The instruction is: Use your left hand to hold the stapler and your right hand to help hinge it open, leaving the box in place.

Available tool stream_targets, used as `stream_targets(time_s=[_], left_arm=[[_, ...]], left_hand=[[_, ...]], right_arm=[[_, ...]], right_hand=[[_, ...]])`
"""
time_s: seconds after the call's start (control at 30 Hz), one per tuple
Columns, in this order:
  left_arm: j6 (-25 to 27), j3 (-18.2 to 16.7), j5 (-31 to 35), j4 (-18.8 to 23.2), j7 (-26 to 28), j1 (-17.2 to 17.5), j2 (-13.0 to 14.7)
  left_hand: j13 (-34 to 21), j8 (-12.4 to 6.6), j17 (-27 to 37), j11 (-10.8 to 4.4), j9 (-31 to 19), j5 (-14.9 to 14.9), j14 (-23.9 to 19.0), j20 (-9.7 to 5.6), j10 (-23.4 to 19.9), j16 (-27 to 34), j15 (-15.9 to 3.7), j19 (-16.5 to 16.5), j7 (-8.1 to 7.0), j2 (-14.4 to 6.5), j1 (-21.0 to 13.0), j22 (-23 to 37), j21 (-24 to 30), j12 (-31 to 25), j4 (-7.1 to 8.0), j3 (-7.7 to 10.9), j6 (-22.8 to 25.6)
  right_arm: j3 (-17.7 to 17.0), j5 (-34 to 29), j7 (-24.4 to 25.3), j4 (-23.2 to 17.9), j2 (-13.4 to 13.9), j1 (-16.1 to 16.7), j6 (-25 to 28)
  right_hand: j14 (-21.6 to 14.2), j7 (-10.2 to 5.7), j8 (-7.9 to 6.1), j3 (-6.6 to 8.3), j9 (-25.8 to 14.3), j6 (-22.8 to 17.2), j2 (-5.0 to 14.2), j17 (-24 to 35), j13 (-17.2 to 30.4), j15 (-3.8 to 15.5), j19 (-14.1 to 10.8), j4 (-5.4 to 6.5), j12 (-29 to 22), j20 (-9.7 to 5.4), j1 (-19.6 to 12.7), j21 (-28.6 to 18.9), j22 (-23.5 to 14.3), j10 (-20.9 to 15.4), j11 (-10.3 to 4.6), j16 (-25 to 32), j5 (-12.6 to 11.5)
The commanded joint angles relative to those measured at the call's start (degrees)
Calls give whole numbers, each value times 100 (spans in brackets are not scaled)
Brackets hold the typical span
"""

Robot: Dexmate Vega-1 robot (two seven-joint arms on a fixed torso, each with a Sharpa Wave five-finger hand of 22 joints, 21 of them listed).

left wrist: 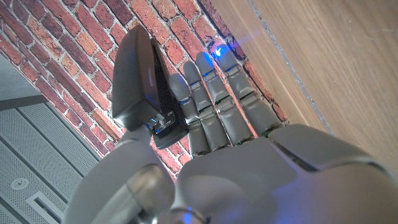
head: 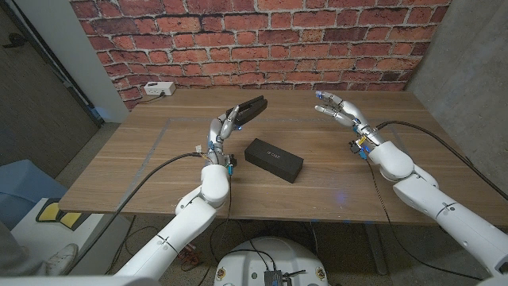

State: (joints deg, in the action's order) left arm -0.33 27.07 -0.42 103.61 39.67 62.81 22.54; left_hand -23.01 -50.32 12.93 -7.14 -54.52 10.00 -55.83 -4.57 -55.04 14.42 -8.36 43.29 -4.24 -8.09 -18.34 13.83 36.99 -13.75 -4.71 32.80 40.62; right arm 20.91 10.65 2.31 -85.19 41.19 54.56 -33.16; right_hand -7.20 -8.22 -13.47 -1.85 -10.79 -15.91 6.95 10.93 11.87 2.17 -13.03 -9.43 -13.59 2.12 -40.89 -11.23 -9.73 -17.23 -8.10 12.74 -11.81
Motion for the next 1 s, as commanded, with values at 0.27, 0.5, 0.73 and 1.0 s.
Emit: stream_targets(time_s=[0.27, 0.5, 0.73, 1.0], left_arm=[[-312, 136, -258, -232, 23, -126, -277], [-320, 152, -377, -237, -62, -167, -312], [-322, 194, -471, -216, -53, -146, -397], [-204, 153, -680, -75, -105, -102, -412]], left_hand=[[-36, 11, 18, -13, 101, 13, -63, -188, -71, 27, -413, 88, -194, -283, -213, 1, 78, -40, 1158, 1280, 254], [-35, -6, 15, -7, 104, 11, -60, -184, -72, 24, -415, 74, -195, -276, -212, 0, 91, -31, 1150, 1290, 259], [-39, -18, 12, 7, 122, 5, -35, -185, -60, 12, -401, 45, -191, -261, -207, -2, 110, -14, 1139, 1297, 254], [-29, -42, 17, 13, 129, 1, -11, -181, -67, 8, -416, 40, -174, -263, -218, -4, 135, 1, 1107, 1309, 271]], right_arm=[[-77, -1457, 973, -308, -97, 206, -105], [-44, -1737, 1102, -334, -57, 201, -126], [8, -1787, 1112, -225, -83, 105, -275], [16, -1819, 1170, -206, -107, 103, -377]], right_hand=[[-186, -186, -46, 163, -35, -230, -82, -4, 20, 1000, -182, -65, -51, -123, -507, -22, -7, -302, -189, 30, 29], [-222, -214, -58, 198, -36, -318, -85, 1, 21, 1002, -190, -43, -61, -149, -600, -12, -7, -390, -217, 31, 34], [-234, -230, -53, 222, -37, -335, -77, 4, 22, 1011, -197, -34, -51, -182, -652, -8, -7, -400, -237, 30, 35], [-236, -245, -47, 261, -39, -359, -57, 7, 24, 1019, -194, -30, -41, -197, -737, 0, -8, -422, -251, 22, 36]])
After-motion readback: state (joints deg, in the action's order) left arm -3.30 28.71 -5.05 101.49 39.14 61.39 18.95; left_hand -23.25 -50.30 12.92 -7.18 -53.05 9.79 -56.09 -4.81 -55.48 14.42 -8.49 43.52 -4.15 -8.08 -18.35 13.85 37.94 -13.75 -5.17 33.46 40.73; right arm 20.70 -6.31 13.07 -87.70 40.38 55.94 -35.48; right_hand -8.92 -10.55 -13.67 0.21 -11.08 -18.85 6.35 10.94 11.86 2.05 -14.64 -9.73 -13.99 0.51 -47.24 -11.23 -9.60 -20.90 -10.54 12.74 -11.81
